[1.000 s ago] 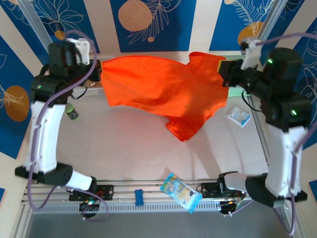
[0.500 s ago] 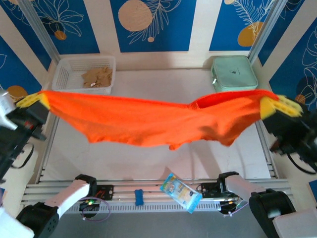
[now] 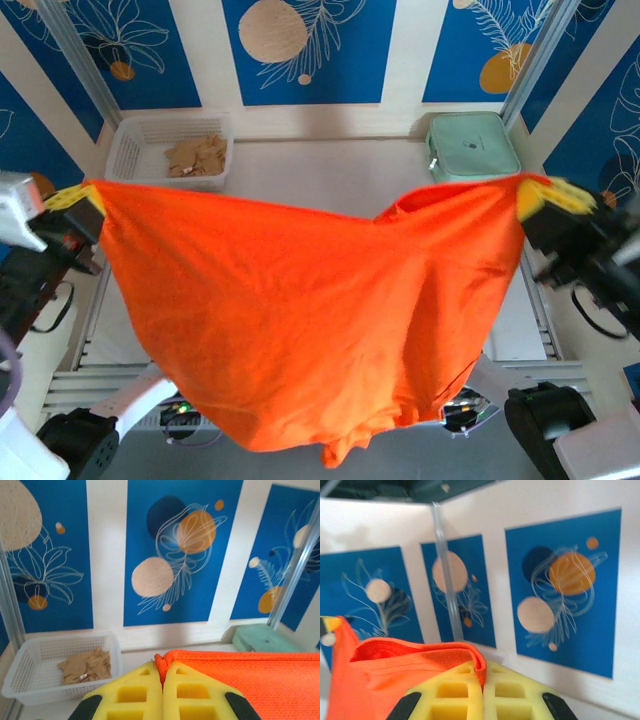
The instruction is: Fold and stack the t-shirts
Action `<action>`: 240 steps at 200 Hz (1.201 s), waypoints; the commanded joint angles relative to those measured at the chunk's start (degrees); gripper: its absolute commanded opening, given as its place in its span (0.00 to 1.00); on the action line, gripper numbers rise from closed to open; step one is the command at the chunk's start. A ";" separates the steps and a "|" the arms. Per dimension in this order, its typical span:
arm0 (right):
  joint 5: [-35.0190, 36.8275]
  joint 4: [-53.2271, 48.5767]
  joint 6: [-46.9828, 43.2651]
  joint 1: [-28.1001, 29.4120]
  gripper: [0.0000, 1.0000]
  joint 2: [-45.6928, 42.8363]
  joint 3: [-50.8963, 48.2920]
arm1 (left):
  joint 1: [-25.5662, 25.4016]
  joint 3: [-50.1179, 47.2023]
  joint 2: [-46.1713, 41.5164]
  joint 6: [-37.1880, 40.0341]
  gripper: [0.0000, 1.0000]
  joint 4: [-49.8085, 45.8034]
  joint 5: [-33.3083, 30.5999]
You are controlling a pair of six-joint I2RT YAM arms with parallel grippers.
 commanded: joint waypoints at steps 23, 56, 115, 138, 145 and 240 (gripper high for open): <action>8.15 5.64 -11.33 0.16 0.00 4.31 -15.87 | -0.22 -15.70 2.20 4.26 0.00 11.75 -5.65; 9.87 12.40 -13.34 -0.32 0.00 8.53 -28.59 | -0.23 -31.12 4.62 5.75 0.00 22.37 -8.27; 7.46 25.57 -14.22 -5.94 0.00 31.22 -36.21 | -0.05 -52.03 22.77 7.34 0.00 51.89 -6.66; 8.17 26.69 -15.39 -6.86 0.00 44.06 -29.27 | 0.16 -49.76 34.84 7.42 0.00 58.52 -8.37; 8.77 26.17 -15.58 -6.91 0.00 47.99 -25.98 | 0.42 -47.46 38.53 7.47 0.00 58.92 -8.78; 12.38 20.01 -15.24 -7.24 0.00 77.05 4.67 | 1.77 -22.38 68.82 8.59 0.00 56.01 -11.45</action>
